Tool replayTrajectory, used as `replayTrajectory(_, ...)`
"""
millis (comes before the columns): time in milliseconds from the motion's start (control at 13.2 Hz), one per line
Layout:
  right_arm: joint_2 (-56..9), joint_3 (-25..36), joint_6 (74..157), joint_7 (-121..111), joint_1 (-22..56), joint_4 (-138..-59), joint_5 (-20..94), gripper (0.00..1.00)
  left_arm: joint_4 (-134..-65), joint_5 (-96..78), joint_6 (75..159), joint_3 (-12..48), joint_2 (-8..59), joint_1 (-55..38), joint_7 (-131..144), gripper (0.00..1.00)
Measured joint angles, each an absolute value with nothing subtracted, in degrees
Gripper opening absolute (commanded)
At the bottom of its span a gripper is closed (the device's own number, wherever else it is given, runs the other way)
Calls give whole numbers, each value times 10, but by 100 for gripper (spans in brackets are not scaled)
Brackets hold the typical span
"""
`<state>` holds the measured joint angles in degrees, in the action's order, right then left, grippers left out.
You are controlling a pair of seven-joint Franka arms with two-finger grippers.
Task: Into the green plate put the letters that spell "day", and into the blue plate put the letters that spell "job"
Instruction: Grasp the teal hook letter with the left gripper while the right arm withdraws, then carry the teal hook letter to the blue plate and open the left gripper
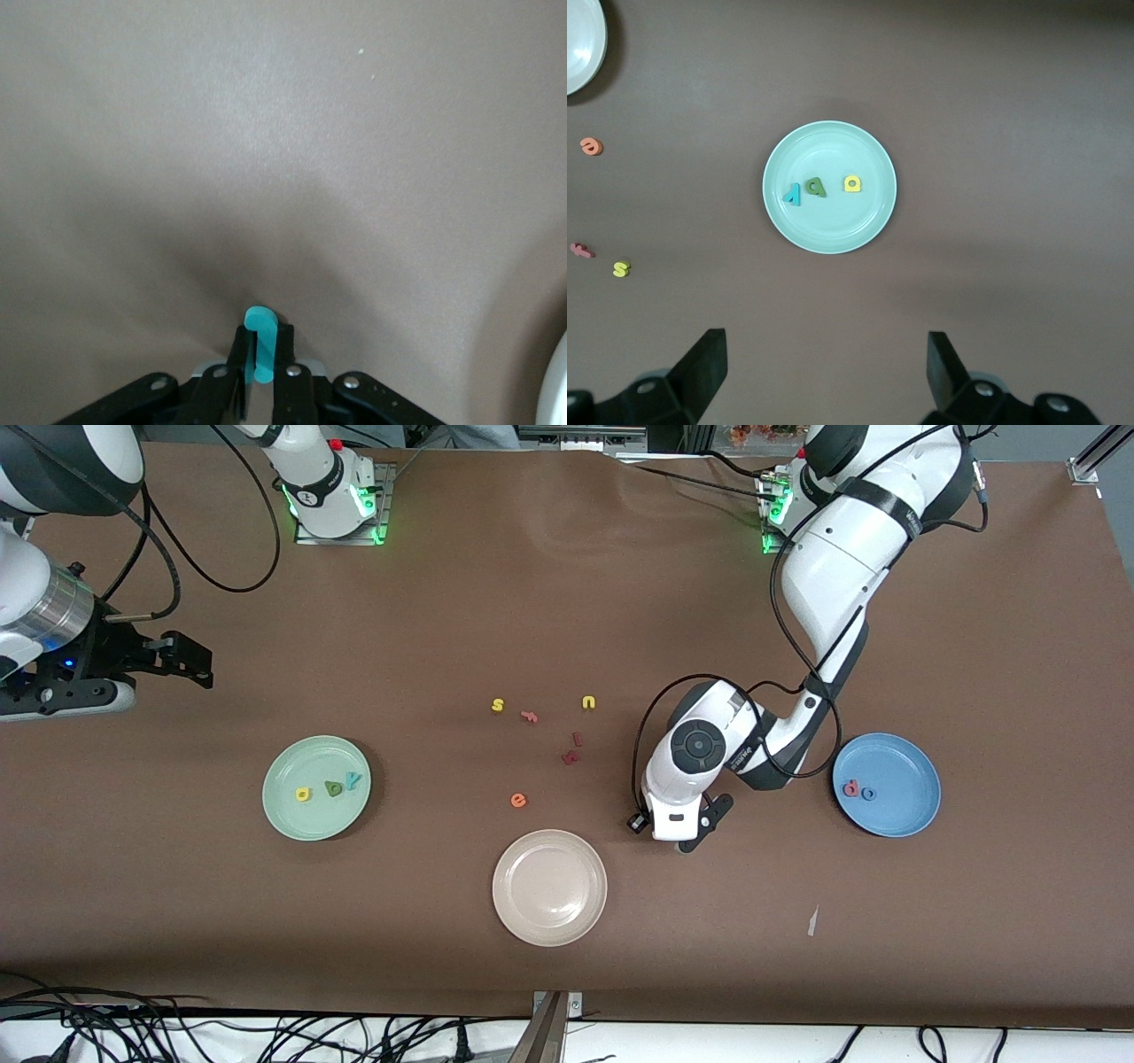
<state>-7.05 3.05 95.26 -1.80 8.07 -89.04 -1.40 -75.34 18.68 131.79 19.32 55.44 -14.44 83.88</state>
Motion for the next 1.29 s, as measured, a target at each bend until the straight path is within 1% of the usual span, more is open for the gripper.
replayTrajectory(152, -70, 31, 953, -18, 81, -887, -14, 100, -750, 210, 1302, 193, 554, -144, 818, 0)
replayTrajectory(379, -70, 42, 952, -18, 80, -882, -14, 100, -735, 216, 1251, 192, 545, -138, 714, 0)
replayTrajectory(607, -70, 47, 952, -17, 79, -872, -14, 100, -732, 218, 1180, 191, 516, -120, 576, 0)
replayTrajectory(834, -70, 66, 952, -17, 78, -865, 0, 100, -733, 218, 1113, 190, 484, -94, 445, 0)
replayTrajectory(986, -70, 68, 952, -17, 78, -864, 1, 100, -747, 214, 1090, 193, 450, -64, 374, 0)
replayTrajectory(1289, -71, 68, 952, -17, 78, -864, 2, 100, -822, 210, 1085, 198, 381, 6, 247, 0)
